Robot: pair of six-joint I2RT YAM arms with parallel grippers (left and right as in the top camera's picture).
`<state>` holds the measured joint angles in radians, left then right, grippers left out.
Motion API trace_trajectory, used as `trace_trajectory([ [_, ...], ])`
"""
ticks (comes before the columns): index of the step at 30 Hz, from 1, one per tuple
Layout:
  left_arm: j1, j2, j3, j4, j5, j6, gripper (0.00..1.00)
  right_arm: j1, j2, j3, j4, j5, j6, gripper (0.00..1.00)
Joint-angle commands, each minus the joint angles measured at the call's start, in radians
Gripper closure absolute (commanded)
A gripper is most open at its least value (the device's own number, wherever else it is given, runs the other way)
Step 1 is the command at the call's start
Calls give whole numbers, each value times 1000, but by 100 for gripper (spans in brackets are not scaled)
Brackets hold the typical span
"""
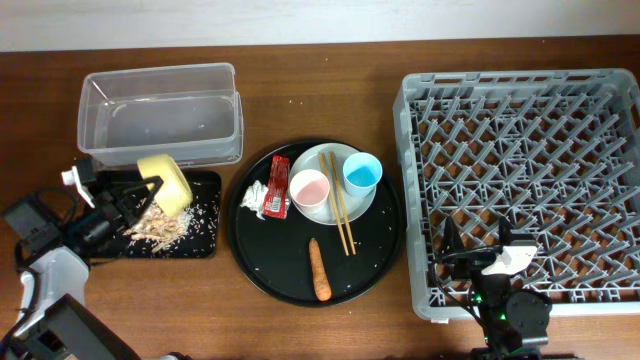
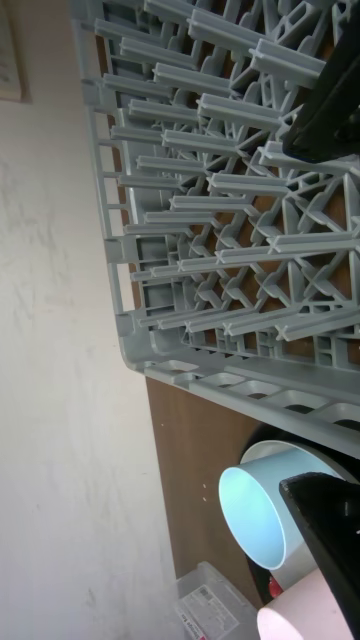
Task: Sort waste into correct bins and load items into the dishwasher rack
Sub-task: 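Carry the yellow bowl left and tip scraps onto the black tray, then return the empty yellow bowl to the round tray and release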
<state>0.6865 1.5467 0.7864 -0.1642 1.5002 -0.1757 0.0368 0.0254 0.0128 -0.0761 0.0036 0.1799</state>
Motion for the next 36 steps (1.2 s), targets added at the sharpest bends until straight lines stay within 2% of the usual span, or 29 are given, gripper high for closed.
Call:
trace_trajectory([
  [1,-4,2,3,-88,-110,6,100,-5,-4,-7,-3,8,1,2],
  [5,-45,1,24,-99,-110,-46,100,-5,-4,-7,-3,8,1,2],
  [7,-182,-31,68,-99,-155,-94,100,-5,-4,-7,-3,8,1,2],
  [8,-311,-68,91,-99,-274,-133,100,-5,-4,-7,-3,8,1,2],
  [11,-570,-123,105,-109,-491,-154,100,-5,-4,-7,-3,8,1,2],
  [15,-977,-134,105,-281,-856,-153,100,-5,-4,-7,-3,8,1,2],
  [16,-1019,-134,105,-300,-927,-153,100,-5,-4,-7,-3,8,1,2],
  [18,-1170,-134,105,-385,-1199,-153,100,-5,-4,-7,-3,8,1,2],
  [21,-1249,-134,105,-460,-1392,-153,100,-5,-4,-7,-3,8,1,2],
  [25,-1296,-132,80,-483,-1421,-153,99,-5,-4,-7,-3,8,1,2],
  [27,-1323,-132,79,-486,-1419,-153,92,-5,-4,-7,-3,8,1,2],
  [32,-1376,-132,79,-552,-1439,-153,91,-5,-4,-7,-3,8,1,2],
  [33,-1376,-132,79,-550,-1460,-153,83,-5,-4,-7,-3,8,1,2],
  [36,-1409,-133,79,-552,-1359,-159,68,-5,-4,-7,-3,8,1,2],
])
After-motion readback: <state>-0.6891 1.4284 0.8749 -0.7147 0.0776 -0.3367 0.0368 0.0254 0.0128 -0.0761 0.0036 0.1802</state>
